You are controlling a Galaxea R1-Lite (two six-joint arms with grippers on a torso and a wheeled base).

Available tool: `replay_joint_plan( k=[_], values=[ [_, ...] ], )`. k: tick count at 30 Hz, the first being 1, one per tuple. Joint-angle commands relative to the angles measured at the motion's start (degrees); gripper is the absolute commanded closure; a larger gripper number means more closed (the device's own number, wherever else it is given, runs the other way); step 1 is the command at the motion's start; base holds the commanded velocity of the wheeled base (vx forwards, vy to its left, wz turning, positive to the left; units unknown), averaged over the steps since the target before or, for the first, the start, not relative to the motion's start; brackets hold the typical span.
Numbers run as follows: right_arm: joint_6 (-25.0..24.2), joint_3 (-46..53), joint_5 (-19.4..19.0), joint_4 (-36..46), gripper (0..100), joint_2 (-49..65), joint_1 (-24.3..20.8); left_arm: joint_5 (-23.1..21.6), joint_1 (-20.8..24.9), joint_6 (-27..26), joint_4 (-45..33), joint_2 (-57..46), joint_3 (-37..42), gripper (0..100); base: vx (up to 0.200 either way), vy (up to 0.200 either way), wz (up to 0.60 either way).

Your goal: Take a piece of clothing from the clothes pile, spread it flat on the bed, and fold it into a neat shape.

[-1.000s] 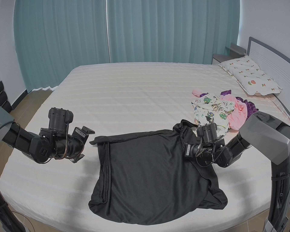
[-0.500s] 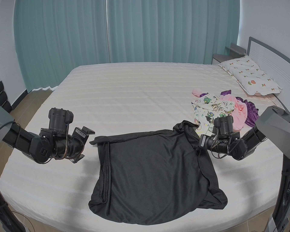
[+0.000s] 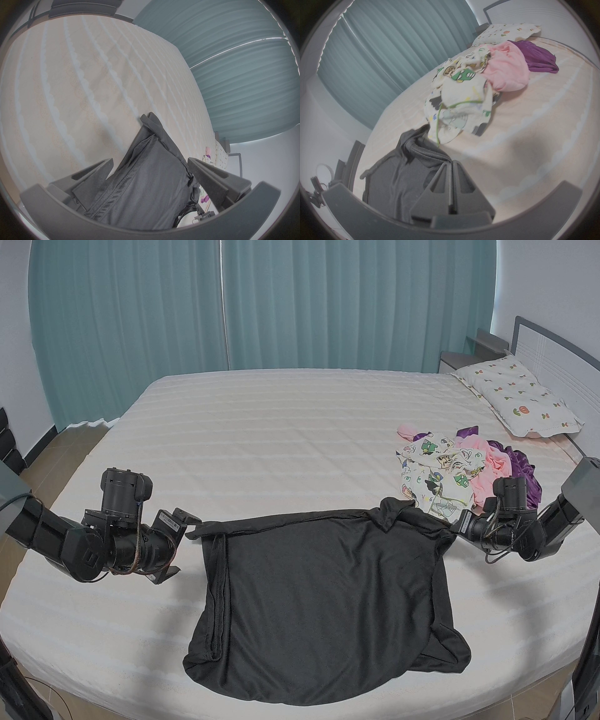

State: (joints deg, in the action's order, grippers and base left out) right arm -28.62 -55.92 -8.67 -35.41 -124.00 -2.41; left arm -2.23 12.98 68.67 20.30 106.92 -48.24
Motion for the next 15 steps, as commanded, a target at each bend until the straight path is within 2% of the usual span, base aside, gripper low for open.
replay_joint_plan(
  k=[1, 4, 9, 10, 15],
  values=[
    [-2.4, -0.1, -1.4, -2.9, 100, -1.2, 3.7, -0.1, 0.0, 0.0, 0.0, 0.3, 0.4, 0, 0.000, 0.000, 0.00],
    [-5.3, -0.9, -1.4, -5.8, 100, -3.1, 5.0, -0.1, 0.0, 0.0, 0.0, 0.3, 0.5, 0, 0.000, 0.000, 0.00],
    [-7.1, -2.6, -1.5, -9.0, 100, -6.3, 6.0, -0.2, 0.0, 0.0, 0.0, 0.4, 0.9, 0, 0.000, 0.000, 0.00],
    [-7.8, -3.1, -1.4, -9.6, 0, -6.9, 6.1, -0.3, 0.0, 0.0, 0.0, 0.4, 0.9, 0, 0.000, 0.000, 0.00],
    [-12.9, -3.5, -1.5, -9.9, 0, -6.7, 6.1, -0.9, 0.0, 0.0, 0.1, 0.0, 2.0, 0, 0.000, 0.000, 0.00]
  ],
)
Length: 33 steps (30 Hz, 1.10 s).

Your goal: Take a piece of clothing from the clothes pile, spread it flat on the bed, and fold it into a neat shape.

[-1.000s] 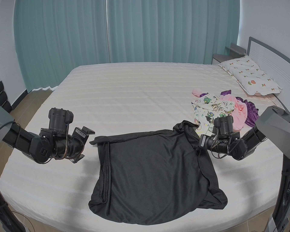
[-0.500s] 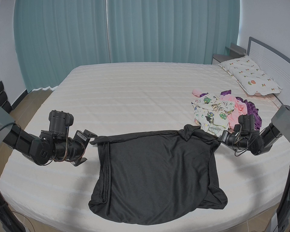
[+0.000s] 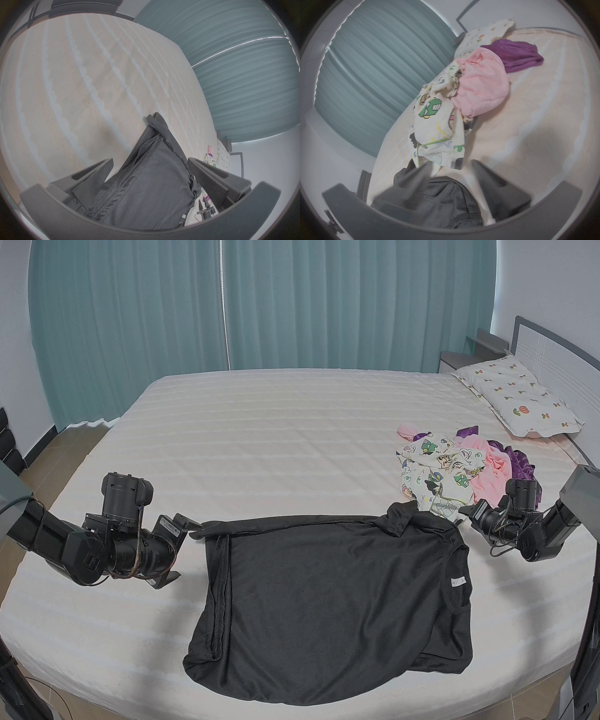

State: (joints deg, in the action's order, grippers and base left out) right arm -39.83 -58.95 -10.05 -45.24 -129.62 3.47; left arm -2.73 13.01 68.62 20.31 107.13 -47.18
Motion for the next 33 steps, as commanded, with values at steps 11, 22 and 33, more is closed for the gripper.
replay_joint_plan(
  k=[11, 22, 33],
  values=[
    [-3.0, 16.3, -3.3, 0.0, 0, 14.3, -1.5, -5.3, 1.9, 0.0, -0.3, -7.5, 8.0, 0, 0.000, 0.000, 0.00],
    [-3.2, 31.9, -3.3, -0.6, 0, 22.4, -5.1, -5.8, 2.7, -0.3, 0.2, -5.9, 12.7, 0, -0.164, 0.000, 0.00],
    [-4.2, 36.4, -3.4, -0.8, 0, 21.9, -5.1, 6.2, 10.4, -1.6, -0.3, -1.6, 10.3, 0, -0.018, 0.000, 0.00]
  ],
)
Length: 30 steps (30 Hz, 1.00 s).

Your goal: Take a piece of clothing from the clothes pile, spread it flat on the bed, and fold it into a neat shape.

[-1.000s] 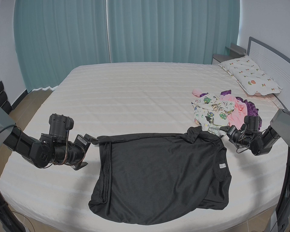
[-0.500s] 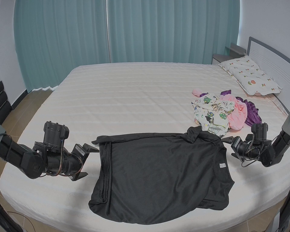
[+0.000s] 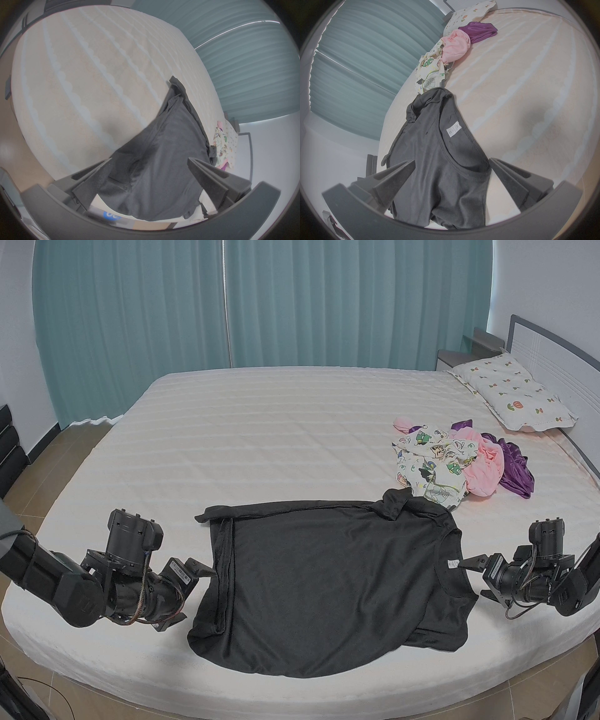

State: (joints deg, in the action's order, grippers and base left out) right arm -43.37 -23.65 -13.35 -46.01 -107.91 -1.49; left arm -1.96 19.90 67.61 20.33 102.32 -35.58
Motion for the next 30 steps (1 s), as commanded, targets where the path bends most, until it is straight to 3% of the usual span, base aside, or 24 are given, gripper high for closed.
replay_joint_plan(
  k=[1, 7, 11, 16, 18, 19, 30],
  values=[
    [-0.8, 1.1, -0.1, 0.0, 0, 0.2, -0.1, 7.8, 4.7, -1.8, -0.5, 4.3, -1.3, 0, 0.000, 0.000, 0.00],
    [-0.8, 1.8, -0.2, -0.3, 0, 0.5, -0.2, 14.8, 9.0, -7.3, -0.7, 7.5, -1.9, 0, 0.000, 0.000, 0.00],
    [-0.8, 2.2, -0.2, -1.8, 0, 0.2, -0.2, 15.5, 11.7, -8.5, -2.5, 8.4, -2.9, 0, 0.000, 0.000, 0.00],
    [-0.8, 2.7, -0.2, -3.1, 0, 0.1, -0.2, 18.0, 12.2, -9.7, -5.8, 10.7, -5.5, 0, 0.000, 0.000, 0.00],
    [-0.8, 2.8, -0.2, -3.2, 0, 0.1, -0.2, 20.9, 11.8, -9.9, -7.0, 11.9, -6.7, 0, 0.000, 0.000, 0.00],
    [-0.8, 2.8, -0.2, -3.2, 0, 0.1, -0.2, 21.3, 11.7, -10.0, -7.1, 11.9, -6.8, 100, 0.000, 0.000, 0.00],
    [-0.7, 3.2, -0.2, -3.3, 0, 0.1, -1.1, 23.6, 6.2, -10.4, -12.1, 7.5, -5.6, 100, 0.000, 0.000, 0.00]
  ],
)
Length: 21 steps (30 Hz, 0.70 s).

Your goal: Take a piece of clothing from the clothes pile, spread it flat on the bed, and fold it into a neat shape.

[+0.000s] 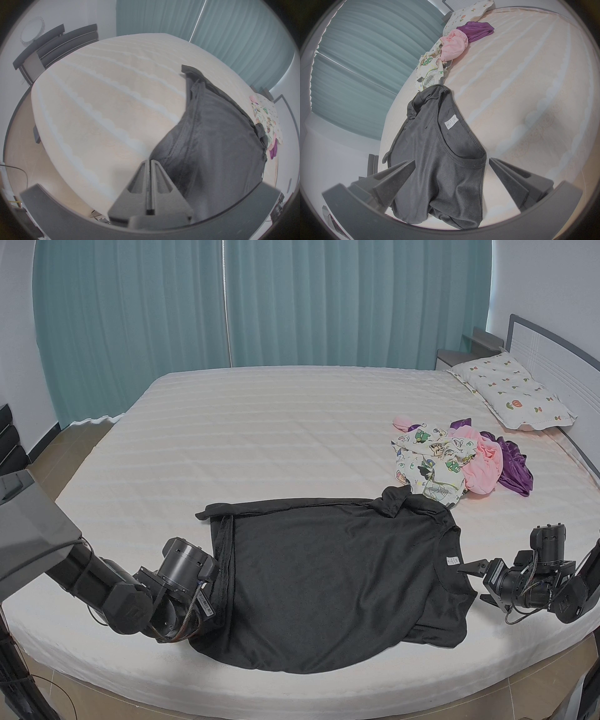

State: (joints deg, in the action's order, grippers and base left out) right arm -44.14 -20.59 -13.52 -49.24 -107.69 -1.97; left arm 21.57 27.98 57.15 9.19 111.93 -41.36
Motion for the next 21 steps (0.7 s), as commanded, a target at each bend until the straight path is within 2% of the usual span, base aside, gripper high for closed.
replay_joint_plan(
  k=[1, 13, 14, 16, 17, 21],
  values=[
    [0.0, 0.0, 0.0, -0.1, 0, -0.2, -0.6, 0.0, -2.7, 0.2, -1.9, -3.0, 0.5, 100, 0.000, 0.000, 0.00],
    [-0.1, 0.0, 0.0, -0.1, 0, -0.4, -0.6, -1.4, -8.7, -1.3, -1.5, -4.4, 4.7, 100, 0.000, 0.000, 0.00],
    [-0.1, 0.0, 0.0, -0.1, 0, -0.4, -0.6, -5.0, -10.7, -1.3, -1.7, -5.3, 5.2, 100, 0.000, 0.000, 0.00],
    [-0.1, 0.0, -0.1, -0.1, 0, -0.4, -0.6, -5.8, -11.3, -1.3, -1.9, -5.9, 5.2, 100, 0.000, 0.000, 0.00],
    [-0.1, 0.0, 0.0, -0.1, 0, -0.4, -0.6, -7.7, -13.2, -1.9, -2.0, -6.9, 5.4, 100, 0.000, 0.000, 0.00],
    [-0.1, 0.0, 0.0, 0.0, 0, -0.5, -0.6, -9.1, -15.2, -4.1, -2.0, -7.6, 7.3, 100, 0.000, 0.000, 0.00]
  ],
)
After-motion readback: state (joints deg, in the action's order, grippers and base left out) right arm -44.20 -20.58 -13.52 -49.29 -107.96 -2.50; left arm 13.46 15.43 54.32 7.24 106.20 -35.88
